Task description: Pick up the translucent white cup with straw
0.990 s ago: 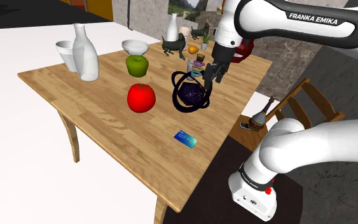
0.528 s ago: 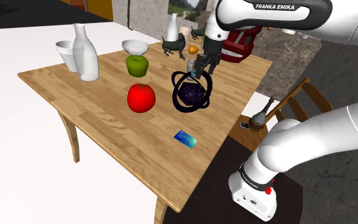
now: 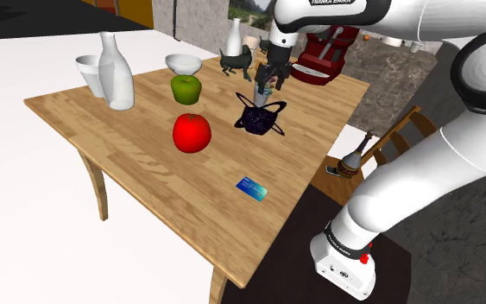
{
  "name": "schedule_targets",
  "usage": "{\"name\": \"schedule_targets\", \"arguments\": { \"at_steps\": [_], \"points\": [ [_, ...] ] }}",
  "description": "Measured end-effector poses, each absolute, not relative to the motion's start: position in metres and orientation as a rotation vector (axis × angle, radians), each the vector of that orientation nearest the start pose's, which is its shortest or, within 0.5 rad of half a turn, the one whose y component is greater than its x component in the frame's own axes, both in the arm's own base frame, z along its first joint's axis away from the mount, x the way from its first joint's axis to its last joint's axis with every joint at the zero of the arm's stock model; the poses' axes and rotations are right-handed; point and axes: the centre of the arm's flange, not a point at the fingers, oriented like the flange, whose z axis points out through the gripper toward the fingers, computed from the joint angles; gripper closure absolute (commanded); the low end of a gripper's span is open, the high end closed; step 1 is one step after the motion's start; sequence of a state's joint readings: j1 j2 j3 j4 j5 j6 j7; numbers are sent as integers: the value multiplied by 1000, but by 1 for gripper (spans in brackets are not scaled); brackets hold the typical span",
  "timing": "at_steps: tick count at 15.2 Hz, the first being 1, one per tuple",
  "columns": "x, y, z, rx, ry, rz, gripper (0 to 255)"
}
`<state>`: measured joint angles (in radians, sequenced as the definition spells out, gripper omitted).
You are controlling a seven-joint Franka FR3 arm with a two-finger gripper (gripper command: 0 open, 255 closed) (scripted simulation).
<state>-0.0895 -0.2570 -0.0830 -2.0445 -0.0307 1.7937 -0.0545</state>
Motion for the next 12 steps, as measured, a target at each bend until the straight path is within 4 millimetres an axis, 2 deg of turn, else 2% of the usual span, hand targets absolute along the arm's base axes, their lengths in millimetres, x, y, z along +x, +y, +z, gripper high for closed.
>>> {"name": "schedule_targets", "arguments": {
  "at_steps": [9,12],
  "points": [
    [562,-167,542,-3138,321,-11,0],
    [591,-200,544,-3134,372,-12,0]
  ]
}}
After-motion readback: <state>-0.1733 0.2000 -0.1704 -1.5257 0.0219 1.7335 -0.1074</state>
